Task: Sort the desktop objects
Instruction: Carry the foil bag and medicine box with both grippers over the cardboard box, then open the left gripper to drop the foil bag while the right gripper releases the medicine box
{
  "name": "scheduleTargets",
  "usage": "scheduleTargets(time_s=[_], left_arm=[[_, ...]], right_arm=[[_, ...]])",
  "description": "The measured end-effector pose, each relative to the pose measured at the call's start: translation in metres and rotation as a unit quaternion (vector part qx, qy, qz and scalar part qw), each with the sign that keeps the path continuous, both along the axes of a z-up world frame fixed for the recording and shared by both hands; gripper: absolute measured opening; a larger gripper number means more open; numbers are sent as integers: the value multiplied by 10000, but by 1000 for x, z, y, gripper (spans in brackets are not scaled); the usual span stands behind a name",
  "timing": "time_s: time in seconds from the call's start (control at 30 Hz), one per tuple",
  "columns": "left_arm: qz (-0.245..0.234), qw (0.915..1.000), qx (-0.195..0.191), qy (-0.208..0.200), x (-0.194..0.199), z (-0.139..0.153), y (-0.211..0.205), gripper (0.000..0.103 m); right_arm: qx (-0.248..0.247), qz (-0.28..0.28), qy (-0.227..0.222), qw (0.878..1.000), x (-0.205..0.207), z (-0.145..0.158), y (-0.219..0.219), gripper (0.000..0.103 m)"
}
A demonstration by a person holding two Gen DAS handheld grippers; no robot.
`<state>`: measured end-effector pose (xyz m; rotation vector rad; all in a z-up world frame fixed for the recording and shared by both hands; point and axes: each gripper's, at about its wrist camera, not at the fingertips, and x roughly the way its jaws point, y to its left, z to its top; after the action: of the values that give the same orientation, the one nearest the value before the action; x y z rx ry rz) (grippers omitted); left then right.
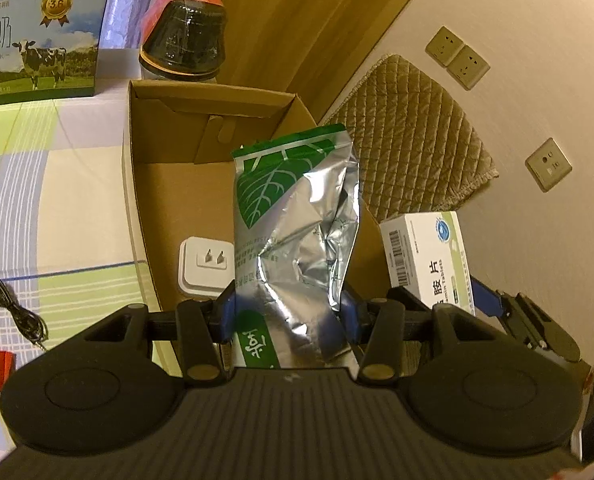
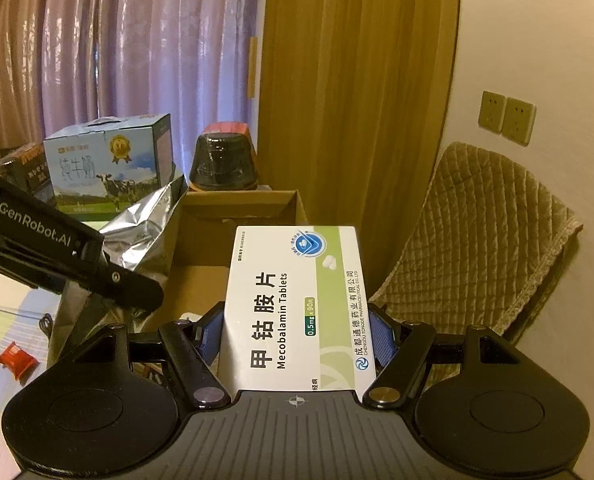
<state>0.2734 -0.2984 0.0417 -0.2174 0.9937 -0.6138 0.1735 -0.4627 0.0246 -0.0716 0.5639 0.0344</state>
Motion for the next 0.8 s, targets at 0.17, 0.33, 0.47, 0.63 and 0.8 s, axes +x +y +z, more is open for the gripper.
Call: scheduleTargets(time_s=[0.17, 0.33, 0.47, 0.63, 0.8], left_arm=[[157, 9998, 76, -79, 7, -3, 1, 46], [396, 9992, -72, -86, 12, 0, 17, 52], [373, 9989, 24, -265, 9, 9, 29, 52], [389, 9980, 213, -456, 1, 17, 54, 54], [340, 9971, 424, -536, -12, 14, 78, 54]], right_arm=[[25, -2, 21, 10000, 4, -4, 0, 68], [57, 41, 55, 10000, 7, -7, 4, 68], [95, 74, 73, 9999, 7, -9, 7, 68], [154, 108, 99, 9998, 8, -8, 12, 68], [213, 171, 105, 9996, 9, -5, 22, 68]])
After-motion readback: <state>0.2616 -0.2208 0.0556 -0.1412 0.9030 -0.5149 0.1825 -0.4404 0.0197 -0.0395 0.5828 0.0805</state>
